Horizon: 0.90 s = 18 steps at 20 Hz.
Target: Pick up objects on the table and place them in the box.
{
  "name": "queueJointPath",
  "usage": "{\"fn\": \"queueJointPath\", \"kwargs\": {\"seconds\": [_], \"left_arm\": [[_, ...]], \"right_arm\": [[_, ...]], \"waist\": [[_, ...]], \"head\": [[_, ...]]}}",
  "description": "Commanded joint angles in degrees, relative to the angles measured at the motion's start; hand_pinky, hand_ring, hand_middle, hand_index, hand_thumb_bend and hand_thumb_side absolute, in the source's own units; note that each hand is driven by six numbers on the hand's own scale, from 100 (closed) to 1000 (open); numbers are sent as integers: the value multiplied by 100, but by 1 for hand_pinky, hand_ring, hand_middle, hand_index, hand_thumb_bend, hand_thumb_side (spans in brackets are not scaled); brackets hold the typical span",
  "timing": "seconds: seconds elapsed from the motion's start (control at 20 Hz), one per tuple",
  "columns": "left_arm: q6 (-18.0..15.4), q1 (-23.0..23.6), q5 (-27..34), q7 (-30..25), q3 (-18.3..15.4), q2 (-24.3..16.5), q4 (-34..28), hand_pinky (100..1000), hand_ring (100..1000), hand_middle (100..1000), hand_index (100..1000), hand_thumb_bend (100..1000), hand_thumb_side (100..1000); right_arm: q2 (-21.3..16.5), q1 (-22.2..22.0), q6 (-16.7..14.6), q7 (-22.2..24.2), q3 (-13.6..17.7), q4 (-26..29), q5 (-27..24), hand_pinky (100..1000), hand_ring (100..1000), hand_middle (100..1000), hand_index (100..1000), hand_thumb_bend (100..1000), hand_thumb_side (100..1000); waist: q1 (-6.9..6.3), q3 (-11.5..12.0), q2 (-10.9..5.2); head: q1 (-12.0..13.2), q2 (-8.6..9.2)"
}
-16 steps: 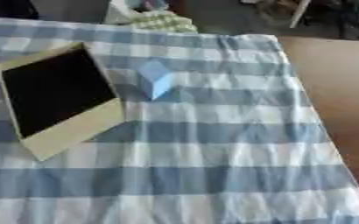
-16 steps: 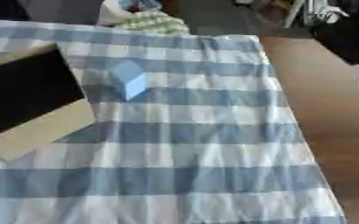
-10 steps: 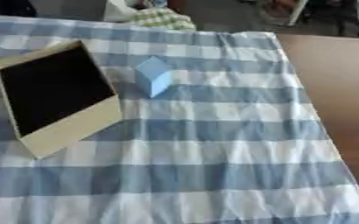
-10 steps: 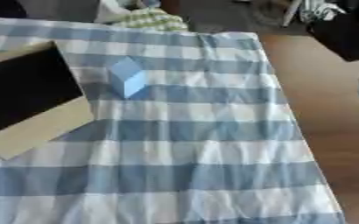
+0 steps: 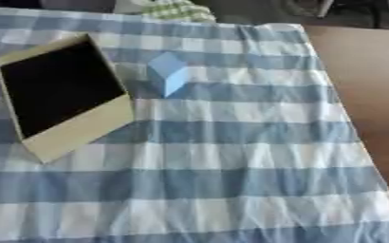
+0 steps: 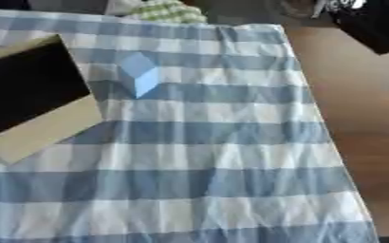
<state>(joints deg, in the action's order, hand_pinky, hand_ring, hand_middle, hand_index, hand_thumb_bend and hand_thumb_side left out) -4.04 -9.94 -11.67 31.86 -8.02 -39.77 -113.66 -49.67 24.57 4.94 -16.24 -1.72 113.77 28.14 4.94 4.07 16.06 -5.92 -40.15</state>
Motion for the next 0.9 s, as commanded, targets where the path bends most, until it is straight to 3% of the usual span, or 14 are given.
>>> {"fn": "queueJointPath", "kwargs": {"seconds": [0.05, 0.3, 0.6, 0.85, 0.9], "left_arm": [[-7, 8, -44, -14, -59, -74, -93, 804, 804, 757, 826, 636, 734], [-5, 14, -49, -23, -45, -84, -93, 803, 804, 757, 826, 631, 733], [-3, -27, -28, -66, 0, -122, -93, 802, 804, 757, 826, 627, 734], [-4, -67, -5, -118, 42, -139, -93, 801, 804, 758, 826, 624, 735], [0, -76, 2, -127, 50, -139, -93, 801, 804, 758, 826, 623, 735]], "right_arm": [[-340, 173, 5, 231, -64, 83, -20, 811, 857, 824, 864, 100, 883], [-544, 456, 3, 759, -281, 83, 18, 825, 871, 839, 875, 100, 924], [-837, 1048, -5, 1776, -688, 83, -204, 849, 895, 871, 895, 100, 969], [-924, 1636, -44, 2825, -1038, 83, -371, 872, 914, 892, 914, 100, 954], [-912, 1746, -31, 3035, -1115, 83, -399, 877, 918, 893, 920, 100, 910]], "waist": [[-37, -2, -80], [-29, 6, -78], [-7, 16, -90], [22, 35, -83], [27, 39, -84]], "head": [[42, -10], [-1, 26], [-139, 0], [-343, 5], [-361, -6]]}}
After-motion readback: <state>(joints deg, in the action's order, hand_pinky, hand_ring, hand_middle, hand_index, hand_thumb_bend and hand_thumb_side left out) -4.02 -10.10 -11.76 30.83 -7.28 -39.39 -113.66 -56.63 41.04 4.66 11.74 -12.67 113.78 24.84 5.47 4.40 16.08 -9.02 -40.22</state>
